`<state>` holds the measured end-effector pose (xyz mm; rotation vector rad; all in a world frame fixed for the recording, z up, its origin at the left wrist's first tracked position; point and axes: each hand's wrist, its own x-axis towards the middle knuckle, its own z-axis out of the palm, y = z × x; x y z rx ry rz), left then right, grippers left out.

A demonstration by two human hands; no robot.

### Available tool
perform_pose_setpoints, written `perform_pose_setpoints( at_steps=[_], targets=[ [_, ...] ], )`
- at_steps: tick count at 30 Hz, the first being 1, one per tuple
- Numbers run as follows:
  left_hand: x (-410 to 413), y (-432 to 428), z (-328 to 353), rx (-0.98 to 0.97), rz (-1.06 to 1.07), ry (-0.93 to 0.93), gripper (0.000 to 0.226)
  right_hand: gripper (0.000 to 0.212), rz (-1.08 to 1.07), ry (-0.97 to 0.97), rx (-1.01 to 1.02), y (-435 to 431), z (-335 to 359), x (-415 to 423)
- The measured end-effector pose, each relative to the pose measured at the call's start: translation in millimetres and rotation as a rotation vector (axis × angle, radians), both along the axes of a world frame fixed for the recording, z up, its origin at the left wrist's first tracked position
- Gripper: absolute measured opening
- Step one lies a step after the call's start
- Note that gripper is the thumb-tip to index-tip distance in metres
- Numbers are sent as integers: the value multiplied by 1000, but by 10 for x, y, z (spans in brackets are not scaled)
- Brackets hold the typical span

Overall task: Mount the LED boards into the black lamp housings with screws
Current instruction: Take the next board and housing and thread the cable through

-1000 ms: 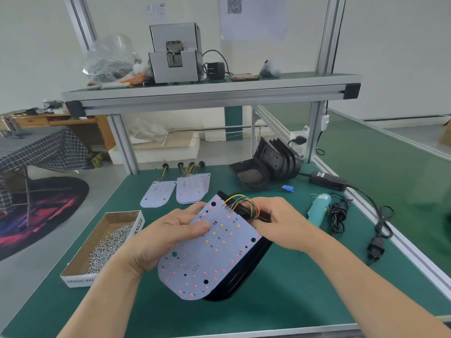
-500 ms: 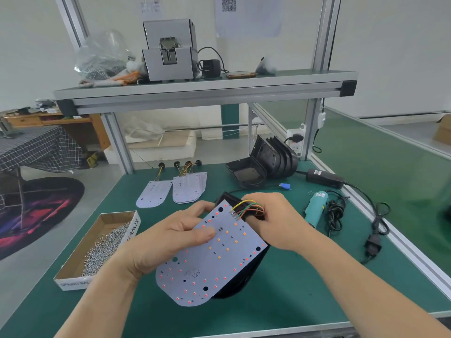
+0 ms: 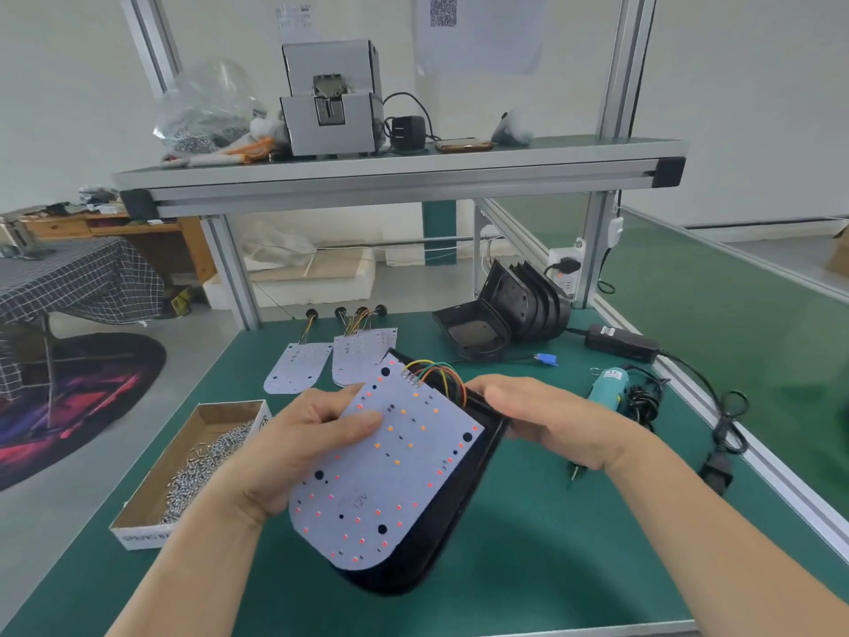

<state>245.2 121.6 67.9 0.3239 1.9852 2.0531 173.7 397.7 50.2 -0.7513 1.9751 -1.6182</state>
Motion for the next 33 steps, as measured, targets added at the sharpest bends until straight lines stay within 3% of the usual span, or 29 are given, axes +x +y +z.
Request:
perform_pose_setpoints(
  at_steps=[4, 7, 11, 13, 16, 17, 19, 21, 23, 28, 33],
  targets=[
    [-11, 53, -95, 32, 62, 2, 49, 76, -236, 74, 94, -85, -110, -36],
    [-15, 82, -151, -38, 100, 43, 62, 53, -331, 262, 115, -89, -174, 7],
    [-26, 118, -141, -42, 125, 89, 36, 25, -178, 139, 163, -124, -277, 48],
    [-44, 158, -154, -86, 169, 117, 29, 28, -223, 39, 231, -184, -279, 89],
    [-63, 235, -222, -136, 217, 133, 25, 54, -416, -32, -22, -268, -185, 243],
    [-71, 245, -252, -174, 229, 149, 26, 57, -529, 59, -109, -274, -147, 306],
    [-88, 249, -299, -279, 250, 213, 28, 45, -687, 445, -177, -274, -63, 427],
    [-100, 267, -333, -369, 265, 297, 28, 26, -651, 780, 8, -274, 6, 494],
    [-99, 307, -351, -405, 275, 355, 27, 12, -587, 893, 192, -309, 15, 486],
    [-71, 386, -340, -423, 304, 422, 41, 18, -540, 681, 160, -277, 98, 476],
    [-43, 368, -385, -401, 389, 440, 42, 29, -543, 733, 252, -270, 110, 487]
  ],
)
